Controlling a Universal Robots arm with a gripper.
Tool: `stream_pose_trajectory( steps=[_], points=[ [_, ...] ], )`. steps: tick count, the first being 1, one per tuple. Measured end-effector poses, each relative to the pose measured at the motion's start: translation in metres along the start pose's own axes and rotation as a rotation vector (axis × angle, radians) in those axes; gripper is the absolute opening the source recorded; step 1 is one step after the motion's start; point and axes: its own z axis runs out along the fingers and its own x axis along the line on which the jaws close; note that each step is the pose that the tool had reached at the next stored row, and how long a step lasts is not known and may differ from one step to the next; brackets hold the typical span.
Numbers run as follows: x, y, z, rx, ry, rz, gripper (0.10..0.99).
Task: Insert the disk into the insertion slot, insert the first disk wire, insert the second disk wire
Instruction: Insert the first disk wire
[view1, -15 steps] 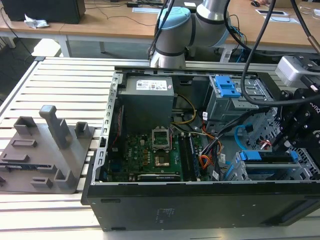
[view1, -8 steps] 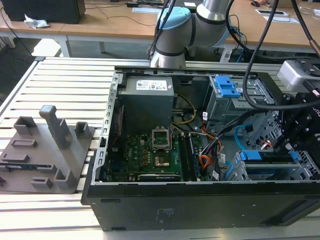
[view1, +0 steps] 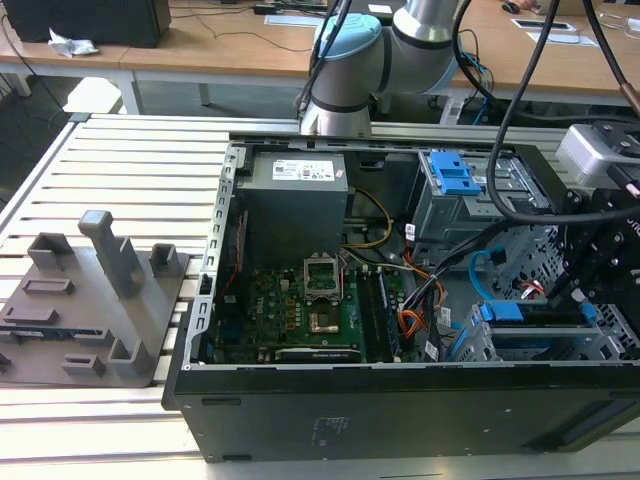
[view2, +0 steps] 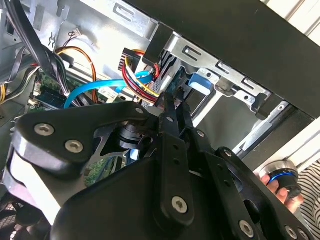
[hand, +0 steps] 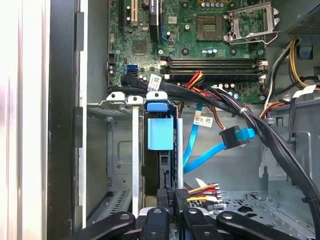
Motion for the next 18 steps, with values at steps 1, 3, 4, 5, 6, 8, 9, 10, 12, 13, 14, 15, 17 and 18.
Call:
stream_pose_trajectory(
  steps=[1,3,4,5,6,8,9,10,12,13,14,15,17,18],
  points=[
    [0.0000,-0.0003,0.0005,0.000,-0.0002,0.000,0.176],
    [0.0000,-0.0007,0.0016,0.000,-0.0002,0.000,0.176],
    [0.0002,-0.0008,0.0024,0.000,0.0003,0.000,0.176],
    [0.0002,-0.0009,0.0032,0.000,0.0003,0.000,0.176],
    [0.0003,-0.0009,0.0034,0.000,0.0002,0.000,0.176],
    [0.0002,-0.0009,0.0037,0.000,-0.0003,0.000,0.176],
    [0.0002,-0.0009,0.0037,0.000,-0.0003,0.000,0.176],
    [0.0002,-0.0009,0.0037,0.000,-0.0003,0.000,0.176],
    [0.0001,-0.0009,0.0041,0.000,-0.0014,0.000,0.188],
    [0.0002,-0.0009,0.0046,0.000,-0.0020,0.000,0.188],
    [0.0002,-0.0009,0.0042,0.000,-0.0011,0.000,0.251],
    [0.0002,-0.0009,0.0039,0.000,-0.0005,0.000,0.251],
    [0.0003,-0.0008,0.0027,0.000,-0.0001,0.000,0.251],
    [0.0003,-0.0006,-0.0010,0.000,-0.0003,0.000,0.251]
  ],
)
